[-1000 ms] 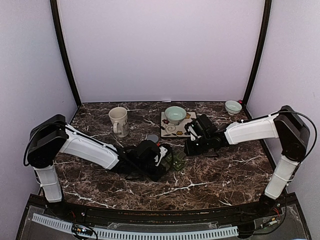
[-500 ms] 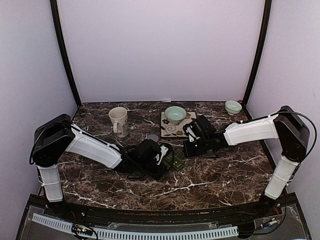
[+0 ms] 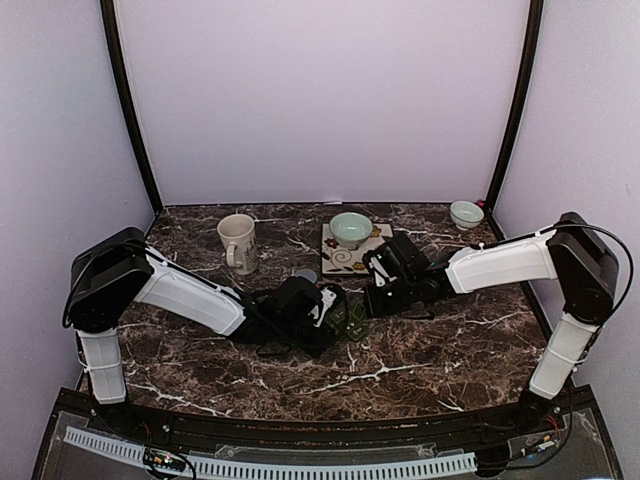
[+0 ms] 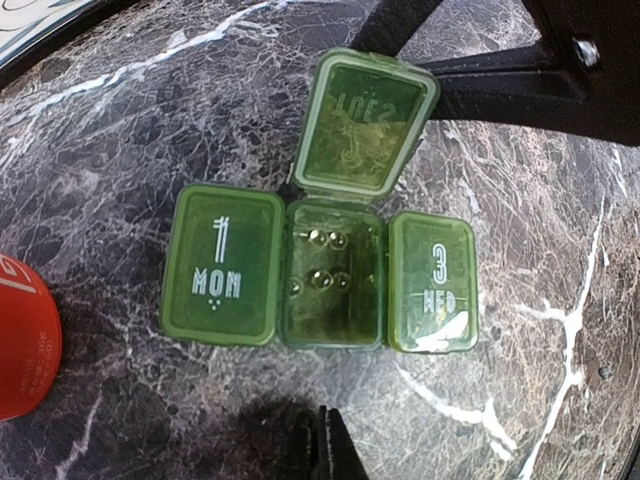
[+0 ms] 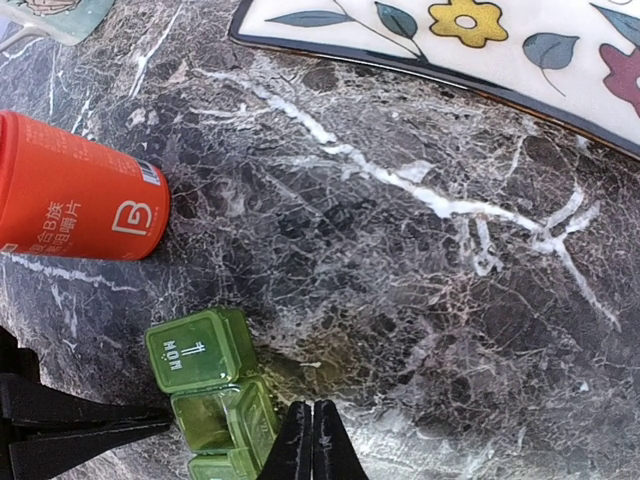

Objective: Sort the pills into containers
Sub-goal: Close the lid of the pill container.

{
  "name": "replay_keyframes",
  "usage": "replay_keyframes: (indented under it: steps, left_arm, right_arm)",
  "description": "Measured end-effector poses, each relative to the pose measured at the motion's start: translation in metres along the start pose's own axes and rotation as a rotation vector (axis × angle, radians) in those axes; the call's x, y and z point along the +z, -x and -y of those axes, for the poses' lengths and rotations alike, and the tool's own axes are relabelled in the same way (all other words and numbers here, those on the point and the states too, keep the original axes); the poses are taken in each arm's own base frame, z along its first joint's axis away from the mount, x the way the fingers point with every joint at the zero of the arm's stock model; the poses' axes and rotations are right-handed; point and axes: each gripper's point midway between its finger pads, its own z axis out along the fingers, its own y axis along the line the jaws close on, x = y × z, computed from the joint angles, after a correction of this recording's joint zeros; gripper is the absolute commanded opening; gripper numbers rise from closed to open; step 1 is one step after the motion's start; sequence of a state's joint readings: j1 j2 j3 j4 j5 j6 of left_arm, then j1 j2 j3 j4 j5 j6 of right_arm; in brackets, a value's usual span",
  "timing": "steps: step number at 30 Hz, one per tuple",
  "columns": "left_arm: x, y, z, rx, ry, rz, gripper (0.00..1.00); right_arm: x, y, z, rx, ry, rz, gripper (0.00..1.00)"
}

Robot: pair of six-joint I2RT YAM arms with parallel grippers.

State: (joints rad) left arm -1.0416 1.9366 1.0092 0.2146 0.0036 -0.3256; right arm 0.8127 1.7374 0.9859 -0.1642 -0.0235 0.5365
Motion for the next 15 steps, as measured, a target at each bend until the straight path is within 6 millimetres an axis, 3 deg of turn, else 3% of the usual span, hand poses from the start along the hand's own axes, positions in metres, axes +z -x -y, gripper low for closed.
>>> replay_keyframes:
  steps: [9, 15]
  left_arm:
    - [0.002, 0.003, -0.001, -0.007, -0.001, 0.01, 0.0]
    - [0.003, 0.004, -0.001, -0.014, -0.004, 0.015, 0.0]
  right_arm:
    - [0.0, -0.005, -0.009, -0.012, 0.011, -0.008, 0.07]
    - [-0.001, -0.008, -0.013, -0.008, 0.016, -0.013, 0.19]
